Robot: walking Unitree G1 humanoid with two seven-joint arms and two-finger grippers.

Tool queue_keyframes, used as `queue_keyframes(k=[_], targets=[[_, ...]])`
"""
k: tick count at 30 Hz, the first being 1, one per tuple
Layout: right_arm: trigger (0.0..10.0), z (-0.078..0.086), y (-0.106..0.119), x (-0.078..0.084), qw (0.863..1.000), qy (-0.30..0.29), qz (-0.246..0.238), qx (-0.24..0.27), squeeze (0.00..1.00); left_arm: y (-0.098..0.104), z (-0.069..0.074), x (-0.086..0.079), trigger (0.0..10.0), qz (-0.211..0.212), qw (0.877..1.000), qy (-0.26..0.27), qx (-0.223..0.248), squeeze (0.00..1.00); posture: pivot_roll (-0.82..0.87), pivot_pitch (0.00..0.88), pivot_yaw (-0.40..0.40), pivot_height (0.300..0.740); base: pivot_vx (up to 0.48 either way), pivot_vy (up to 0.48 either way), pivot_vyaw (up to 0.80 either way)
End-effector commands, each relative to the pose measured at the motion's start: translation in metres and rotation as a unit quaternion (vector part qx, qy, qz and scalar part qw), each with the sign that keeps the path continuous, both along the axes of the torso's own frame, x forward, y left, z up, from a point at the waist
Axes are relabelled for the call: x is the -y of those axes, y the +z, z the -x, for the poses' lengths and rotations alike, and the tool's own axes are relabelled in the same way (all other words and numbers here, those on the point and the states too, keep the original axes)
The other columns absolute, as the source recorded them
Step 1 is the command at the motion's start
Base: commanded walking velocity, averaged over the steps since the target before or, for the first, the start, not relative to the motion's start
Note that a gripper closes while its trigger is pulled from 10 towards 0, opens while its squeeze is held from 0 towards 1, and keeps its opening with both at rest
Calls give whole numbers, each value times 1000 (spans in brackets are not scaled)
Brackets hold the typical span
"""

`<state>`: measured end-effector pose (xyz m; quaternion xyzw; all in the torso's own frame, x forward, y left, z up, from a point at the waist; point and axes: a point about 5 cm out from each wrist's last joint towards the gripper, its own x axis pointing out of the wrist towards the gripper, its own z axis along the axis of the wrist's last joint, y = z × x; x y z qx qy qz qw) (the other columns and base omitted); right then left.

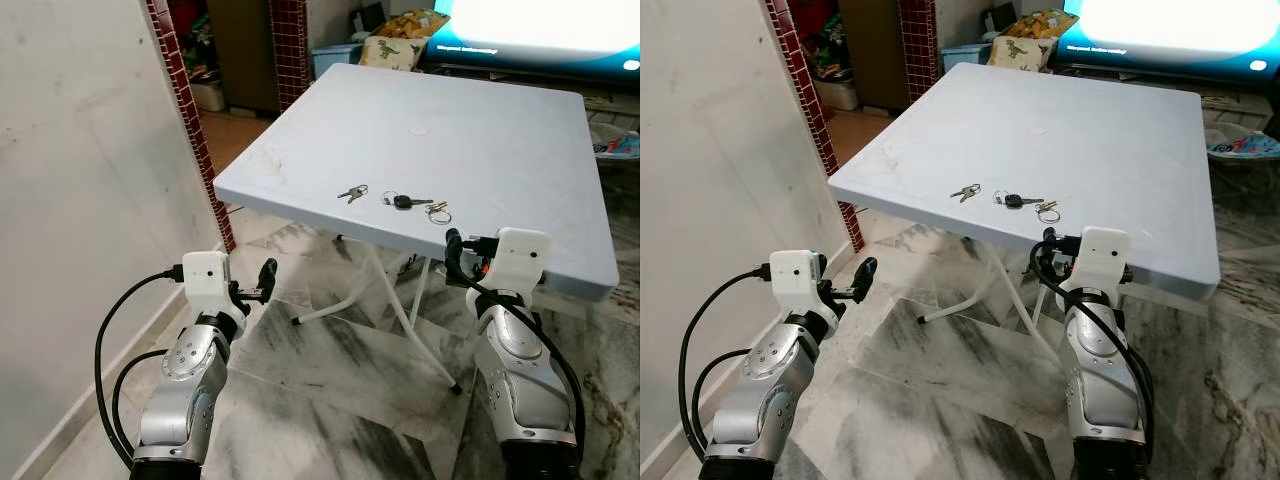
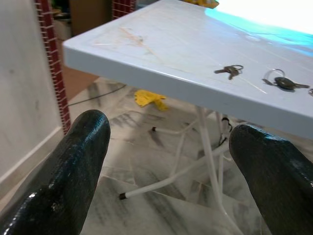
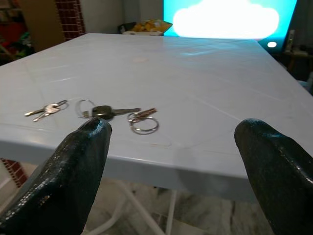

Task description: Hang keys on a hook

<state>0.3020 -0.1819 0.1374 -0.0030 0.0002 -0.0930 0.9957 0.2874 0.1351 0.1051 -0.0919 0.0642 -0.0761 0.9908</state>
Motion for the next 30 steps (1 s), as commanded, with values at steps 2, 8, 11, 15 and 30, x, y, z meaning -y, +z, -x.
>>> queue_keyframes(k=[2,8,11,15,30], targets=[[10000,-2,3,-1,1000,0,0,6,0,2,-3,0,10000,-5,1000,-5,4,0,-43,0,67,740,0,0,-781],[10000,-2,2,-1,1000,0,-1,5,0,3,-4,1,10000,-4,1000,-9,9,0,-42,0,70,740,0,0,-786],[10000,-4,3,-1,1000,2,-2,6,0,4,-4,2,10000,2,1000,-9,11,0,-42,0,72,740,0,0,-788],[10000,-6,5,-2,1000,3,-3,8,0,4,-5,1,10000,-4,1000,-13,13,0,-44,0,75,740,0,0,-788],[10000,-6,6,-3,1000,3,-6,15,0,6,-9,4,10000,8,1000,-24,16,0,-52,0,82,740,0,-361,-93]])
